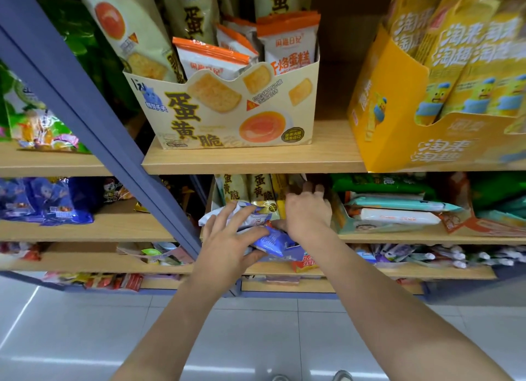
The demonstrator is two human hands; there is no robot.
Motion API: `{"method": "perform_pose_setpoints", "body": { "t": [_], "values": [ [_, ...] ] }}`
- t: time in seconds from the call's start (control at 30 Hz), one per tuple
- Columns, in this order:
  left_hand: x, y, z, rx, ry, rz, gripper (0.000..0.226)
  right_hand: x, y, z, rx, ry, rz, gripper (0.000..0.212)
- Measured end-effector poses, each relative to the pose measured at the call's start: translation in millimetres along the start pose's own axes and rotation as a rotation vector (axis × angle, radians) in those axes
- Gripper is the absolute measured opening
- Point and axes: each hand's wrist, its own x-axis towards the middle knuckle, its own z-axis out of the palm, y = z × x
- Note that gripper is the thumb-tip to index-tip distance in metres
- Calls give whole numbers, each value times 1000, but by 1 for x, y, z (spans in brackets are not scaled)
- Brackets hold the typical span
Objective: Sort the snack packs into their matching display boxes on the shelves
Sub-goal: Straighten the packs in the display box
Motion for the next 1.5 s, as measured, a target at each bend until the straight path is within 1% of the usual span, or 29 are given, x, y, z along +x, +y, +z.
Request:
{"method": "perform_pose_setpoints", "body": {
  "t": [0.07,0.13,0.27,0.33,0.43,0.57,0.67,0.73,0.83,0.9,0.97,1.03,1.13,1.2,1.27,1.3,1.33,1.37,1.43,1.47,1.5],
  "values": [
    [0,1,0,-4,-5,-5,30,1,-1,0,26,-63,33,72],
    [-1,0,2,-11,-7,-10,31,2,1,0,74,-75,49,74],
    [-3,1,6,-4,-34,-22,48,5,8,1,178,-39,56,68],
    [-2,2,8,15,-29,-37,52,5,10,0,209,-7,59,62],
    [0,1,11,38,-13,-61,51,-5,13,-8,290,91,59,56],
    [6,7,14,96,22,-99,42,-43,32,-19,622,205,93,50],
    [19,20,13,178,77,-156,30,-76,53,-9,890,214,137,37],
    [27,29,13,237,119,-104,26,-93,66,5,1124,195,215,27],
    [32,37,16,302,172,17,31,-111,80,16,1515,124,322,21],
    [34,42,19,324,229,30,31,-120,90,18,1642,104,369,18],
    [39,50,21,331,255,-14,29,-127,96,18,1701,102,397,19],
    [50,59,18,333,236,-94,37,-133,100,17,1770,80,406,19],
    [64,69,17,342,196,-175,34,-138,103,16,1837,60,429,18],
    [70,74,17,384,103,-188,29,-139,103,16,1867,66,434,18],
    [73,74,17,433,-68,-221,18,-143,102,17,1912,76,453,19],
    [72,73,17,454,-107,-237,16,-144,103,18,1941,79,453,19],
    [71,71,15,476,-114,-233,17,-146,103,18,1962,79,451,19],
    [69,69,14,488,-79,-217,20,-148,104,18,1965,73,439,19],
    [59,73,3,369,4,-198,33,-152,106,18,1937,70,415,20],
    [53,78,-5,240,16,-222,39,-154,107,17,1915,77,404,21],
    [47,85,-16,44,-22,-287,45,-156,110,18,1872,95,388,22]
  ]
}}
